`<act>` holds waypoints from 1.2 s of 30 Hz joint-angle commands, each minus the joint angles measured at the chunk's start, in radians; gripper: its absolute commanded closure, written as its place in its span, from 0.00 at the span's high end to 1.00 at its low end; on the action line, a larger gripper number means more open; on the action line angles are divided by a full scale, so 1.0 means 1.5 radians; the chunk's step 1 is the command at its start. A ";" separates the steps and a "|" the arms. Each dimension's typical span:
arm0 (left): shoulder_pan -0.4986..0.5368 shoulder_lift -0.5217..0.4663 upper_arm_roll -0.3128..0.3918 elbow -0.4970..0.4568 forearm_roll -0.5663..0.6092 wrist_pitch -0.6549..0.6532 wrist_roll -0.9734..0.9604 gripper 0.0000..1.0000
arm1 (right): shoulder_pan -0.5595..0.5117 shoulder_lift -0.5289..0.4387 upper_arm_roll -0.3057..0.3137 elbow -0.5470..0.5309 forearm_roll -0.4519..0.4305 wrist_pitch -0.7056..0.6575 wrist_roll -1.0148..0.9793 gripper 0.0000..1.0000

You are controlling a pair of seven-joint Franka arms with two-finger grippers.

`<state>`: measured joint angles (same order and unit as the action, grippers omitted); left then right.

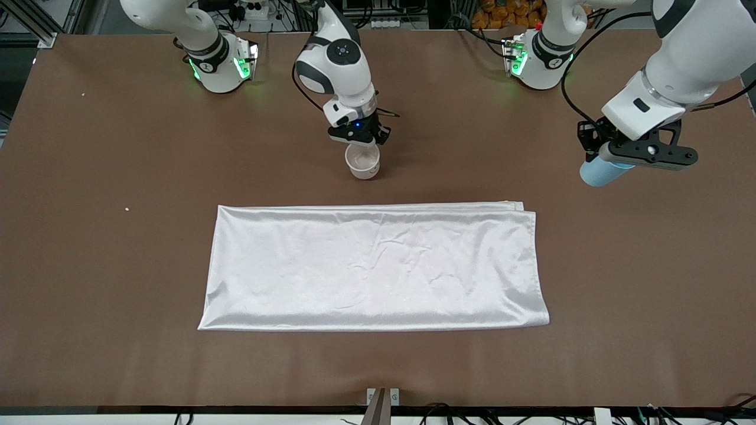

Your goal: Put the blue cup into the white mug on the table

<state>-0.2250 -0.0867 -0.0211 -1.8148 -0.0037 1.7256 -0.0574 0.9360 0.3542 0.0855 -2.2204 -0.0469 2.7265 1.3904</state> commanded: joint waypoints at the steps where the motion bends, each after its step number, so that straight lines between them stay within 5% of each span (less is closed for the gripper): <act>1: 0.000 -0.004 -0.002 0.002 -0.007 -0.011 0.021 0.00 | 0.026 0.000 -0.004 0.005 -0.015 0.002 0.054 0.00; 10: 0.000 -0.002 -0.003 0.003 -0.007 -0.012 0.040 0.00 | 0.063 0.020 -0.006 0.005 -0.021 0.002 0.113 0.02; 19: 0.000 -0.002 -0.007 0.002 -0.007 -0.014 0.042 0.00 | 0.068 0.031 -0.007 0.005 -0.027 0.000 0.122 1.00; 36: -0.007 -0.002 -0.024 0.008 -0.007 -0.027 0.041 0.00 | 0.060 -0.042 -0.007 0.011 -0.026 -0.053 0.171 1.00</act>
<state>-0.2377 -0.0847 -0.0489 -1.8146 -0.0037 1.7072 -0.0183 1.0328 0.3708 0.0753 -2.1946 -0.0628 2.7104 1.6229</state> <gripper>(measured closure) 0.960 0.000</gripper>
